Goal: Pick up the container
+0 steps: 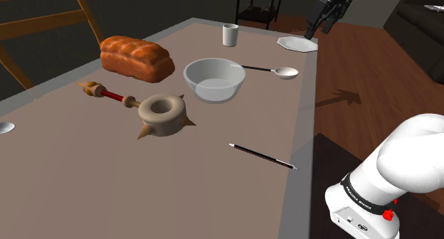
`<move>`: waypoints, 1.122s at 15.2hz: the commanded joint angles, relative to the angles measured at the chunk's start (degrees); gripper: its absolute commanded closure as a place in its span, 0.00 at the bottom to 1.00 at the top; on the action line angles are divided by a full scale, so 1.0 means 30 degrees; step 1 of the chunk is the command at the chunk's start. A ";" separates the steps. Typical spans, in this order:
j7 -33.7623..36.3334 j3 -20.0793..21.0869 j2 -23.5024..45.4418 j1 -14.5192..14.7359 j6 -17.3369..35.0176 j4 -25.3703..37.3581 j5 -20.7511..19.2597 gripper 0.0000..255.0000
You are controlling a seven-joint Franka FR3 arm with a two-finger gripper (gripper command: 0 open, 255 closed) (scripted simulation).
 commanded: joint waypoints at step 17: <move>0.1420 -0.0114 0.9996 0.2085 0.4020 0.3476 0.6119 0.00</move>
